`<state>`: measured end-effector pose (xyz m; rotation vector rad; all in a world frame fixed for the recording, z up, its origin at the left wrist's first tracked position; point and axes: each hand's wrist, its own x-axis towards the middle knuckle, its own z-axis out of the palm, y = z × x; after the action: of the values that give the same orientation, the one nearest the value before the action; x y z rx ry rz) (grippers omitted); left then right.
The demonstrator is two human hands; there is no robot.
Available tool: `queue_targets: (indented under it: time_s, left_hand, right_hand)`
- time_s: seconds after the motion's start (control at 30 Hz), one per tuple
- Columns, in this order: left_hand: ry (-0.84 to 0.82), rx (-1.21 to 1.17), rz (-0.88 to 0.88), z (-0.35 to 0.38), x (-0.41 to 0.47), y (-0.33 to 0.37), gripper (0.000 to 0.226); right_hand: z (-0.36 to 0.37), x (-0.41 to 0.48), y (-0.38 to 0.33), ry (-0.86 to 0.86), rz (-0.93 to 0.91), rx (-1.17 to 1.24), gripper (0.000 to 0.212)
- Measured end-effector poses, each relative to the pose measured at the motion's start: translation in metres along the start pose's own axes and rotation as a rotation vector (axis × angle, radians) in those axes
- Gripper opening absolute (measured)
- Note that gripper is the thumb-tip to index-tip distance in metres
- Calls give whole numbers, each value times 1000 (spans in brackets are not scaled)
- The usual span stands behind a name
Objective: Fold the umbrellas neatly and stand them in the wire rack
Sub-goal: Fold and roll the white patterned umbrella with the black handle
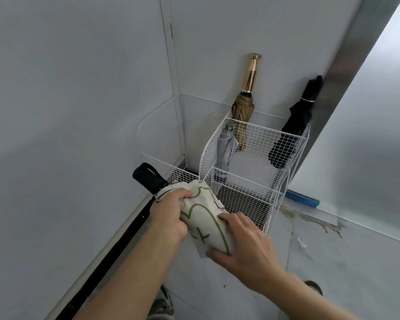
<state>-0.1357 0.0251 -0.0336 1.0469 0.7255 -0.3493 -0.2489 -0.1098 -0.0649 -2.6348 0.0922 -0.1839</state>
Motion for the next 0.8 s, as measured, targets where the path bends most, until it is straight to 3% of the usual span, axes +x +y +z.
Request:
queue_targets:
  time_s: [0.03,0.1,0.2,0.27,0.33,0.43,0.53,0.63,0.73,0.8]
  left_hand:
    - [9,-3,32,1,-1,3,45]
    - [-8,-12,84,3,-4,8,39]
    - [-75,16,138,8,-13,10,33]
    - [-135,47,170,14,-23,8,28]
    - [-194,81,228,18,-31,5,27]
    - [-262,108,310,21,-38,2,27]
    - [-334,91,263,23,-41,1,27]
    - [-446,79,133,23,-46,0,37]
    - [-513,61,82,19,-45,1,50]
    - [-574,69,73,15,-42,5,45]
  right_hand:
    - [-7,4,-1,-99,146,248,63]
    - [-19,15,4,-109,389,685,61]
    - [-38,31,16,-190,750,941,57]
    - [-40,34,19,-309,884,1037,61]
    - [-38,37,19,-326,942,1161,56]
    - [-36,38,20,-169,943,1344,40]
    - [-37,34,14,-104,864,1264,32]
    - [-32,26,2,-230,793,1151,30]
    - [-33,20,-7,-472,844,1298,26]
    - [-35,18,-7,-608,869,1388,28]
